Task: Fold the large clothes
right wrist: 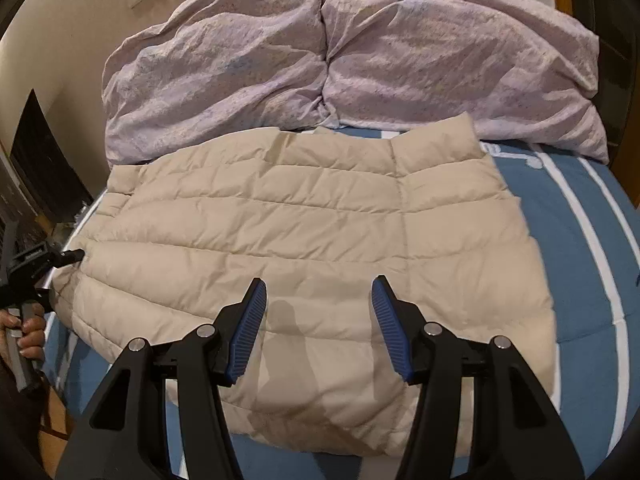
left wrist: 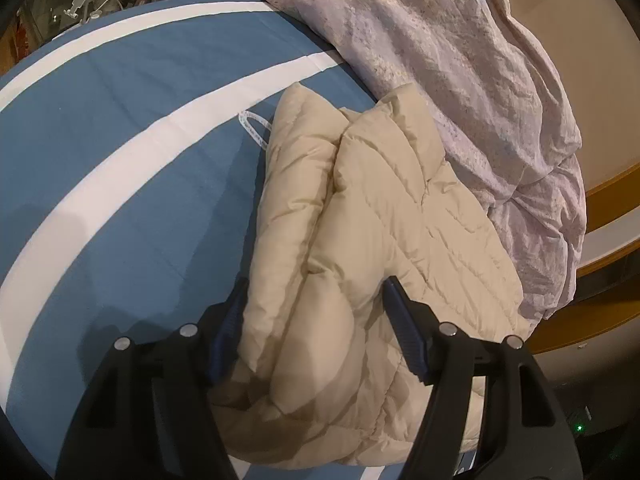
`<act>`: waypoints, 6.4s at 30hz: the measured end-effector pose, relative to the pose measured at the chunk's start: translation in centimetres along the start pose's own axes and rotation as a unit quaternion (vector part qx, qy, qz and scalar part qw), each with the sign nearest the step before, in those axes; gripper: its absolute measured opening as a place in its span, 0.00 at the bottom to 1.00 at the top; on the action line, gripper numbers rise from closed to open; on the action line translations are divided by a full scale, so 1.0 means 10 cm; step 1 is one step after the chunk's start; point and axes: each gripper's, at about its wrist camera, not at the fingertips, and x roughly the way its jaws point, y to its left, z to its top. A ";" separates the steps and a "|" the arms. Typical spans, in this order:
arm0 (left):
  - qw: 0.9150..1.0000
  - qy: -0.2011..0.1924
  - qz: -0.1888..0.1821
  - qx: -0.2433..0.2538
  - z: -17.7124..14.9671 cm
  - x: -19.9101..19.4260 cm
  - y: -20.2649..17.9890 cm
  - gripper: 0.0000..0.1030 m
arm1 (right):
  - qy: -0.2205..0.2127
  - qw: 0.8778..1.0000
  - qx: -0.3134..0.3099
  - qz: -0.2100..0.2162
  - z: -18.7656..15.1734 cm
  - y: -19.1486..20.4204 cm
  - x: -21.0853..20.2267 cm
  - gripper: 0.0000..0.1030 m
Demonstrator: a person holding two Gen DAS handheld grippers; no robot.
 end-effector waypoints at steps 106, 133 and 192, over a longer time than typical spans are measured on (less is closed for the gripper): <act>0.974 0.067 -0.013 0.218 -1.41 0.91 -2.92 0.61 | -0.025 0.980 0.184 0.079 -0.36 -1.53 -0.07 0.52; 0.965 0.084 -0.032 0.245 -1.63 1.06 -2.97 0.64 | -0.011 0.989 0.130 0.074 0.15 -1.08 -0.11 0.12; 0.893 -0.120 0.079 0.426 -1.18 1.13 -3.39 0.76 | -0.085 0.993 0.055 -0.061 0.93 -0.87 0.09 0.39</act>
